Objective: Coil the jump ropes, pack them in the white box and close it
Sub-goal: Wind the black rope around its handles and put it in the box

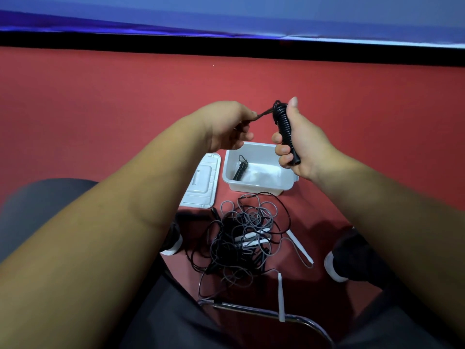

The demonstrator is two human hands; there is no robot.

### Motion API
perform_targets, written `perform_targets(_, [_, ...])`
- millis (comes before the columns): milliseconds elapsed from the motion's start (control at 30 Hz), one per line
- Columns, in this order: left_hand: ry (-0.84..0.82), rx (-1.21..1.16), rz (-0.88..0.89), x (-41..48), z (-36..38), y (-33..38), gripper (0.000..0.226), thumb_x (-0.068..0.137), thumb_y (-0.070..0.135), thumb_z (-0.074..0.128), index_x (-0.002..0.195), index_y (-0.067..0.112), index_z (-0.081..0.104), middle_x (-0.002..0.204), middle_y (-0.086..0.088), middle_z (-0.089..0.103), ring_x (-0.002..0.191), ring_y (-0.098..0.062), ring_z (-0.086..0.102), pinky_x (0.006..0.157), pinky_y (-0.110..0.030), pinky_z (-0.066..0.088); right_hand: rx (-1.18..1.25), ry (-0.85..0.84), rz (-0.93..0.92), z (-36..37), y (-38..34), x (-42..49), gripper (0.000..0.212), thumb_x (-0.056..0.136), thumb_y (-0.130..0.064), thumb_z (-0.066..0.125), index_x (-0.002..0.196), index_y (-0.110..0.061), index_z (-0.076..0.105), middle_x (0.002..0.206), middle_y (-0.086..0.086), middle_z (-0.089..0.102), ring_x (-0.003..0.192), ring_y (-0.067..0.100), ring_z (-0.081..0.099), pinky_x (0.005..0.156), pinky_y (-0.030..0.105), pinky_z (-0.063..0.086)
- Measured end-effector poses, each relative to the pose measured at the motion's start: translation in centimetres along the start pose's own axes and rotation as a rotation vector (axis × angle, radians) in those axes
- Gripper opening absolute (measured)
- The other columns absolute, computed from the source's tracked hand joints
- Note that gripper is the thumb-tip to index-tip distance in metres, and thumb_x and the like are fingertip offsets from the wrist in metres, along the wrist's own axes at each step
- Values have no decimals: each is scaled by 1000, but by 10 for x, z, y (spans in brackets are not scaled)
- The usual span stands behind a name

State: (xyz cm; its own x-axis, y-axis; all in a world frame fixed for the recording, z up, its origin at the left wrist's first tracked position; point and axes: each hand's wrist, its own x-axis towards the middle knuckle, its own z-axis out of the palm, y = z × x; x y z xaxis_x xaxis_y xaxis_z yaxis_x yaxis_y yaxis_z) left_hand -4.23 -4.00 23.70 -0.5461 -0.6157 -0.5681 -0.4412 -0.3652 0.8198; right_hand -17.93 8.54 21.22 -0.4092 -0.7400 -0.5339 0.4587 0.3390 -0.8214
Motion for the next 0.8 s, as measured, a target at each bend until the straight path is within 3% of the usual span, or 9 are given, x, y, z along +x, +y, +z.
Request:
perform_targets(233, [-25,158,65,0,-3,3,11,104,13,59,93,13,60,79,-6,58,58,-10,63,56,-21,49,-67,129,-1,9,7,15,52,98,-77,47,119,-32,64,70,0,54,46,13,39,45,20,28])
perform_targets(333, [-20,149,33,-1,-13,-3,10,104,20,62,96,13,61,78,-5,60,64,-13,65,56,-24,51,-88,114,1,15,7,20,54,99,-76,46,119,-29,64,72,1,55,47,14,40,45,20,29])
perform_targets(500, [70,211,21,-3,-28,-12,24,108,35,53,98,18,67,87,1,68,78,-18,65,71,-31,51,-40,13,-10,28,3,25,60,97,-77,49,112,-20,63,73,1,58,50,14,46,46,24,35])
perform_targets(600, [128,209,-4,-3,-31,-15,36,111,36,45,104,15,73,91,3,72,82,-19,66,69,-30,50,4,-47,16,37,8,25,44,97,-56,69,111,-15,60,82,6,60,55,17,51,48,27,40])
perform_targets(700, [210,209,-7,-2,-28,-16,40,113,31,40,120,7,71,108,-5,73,87,-22,67,67,-31,52,-11,-50,34,44,13,28,26,99,-33,72,111,-14,60,92,10,63,56,19,55,51,30,49])
perform_targets(800, [269,255,-3,0,-30,-22,38,112,28,42,128,0,63,116,-14,74,97,-31,75,84,-41,62,-59,-20,37,48,16,33,31,100,-32,71,121,-13,59,107,11,64,72,23,73,68,40,65])
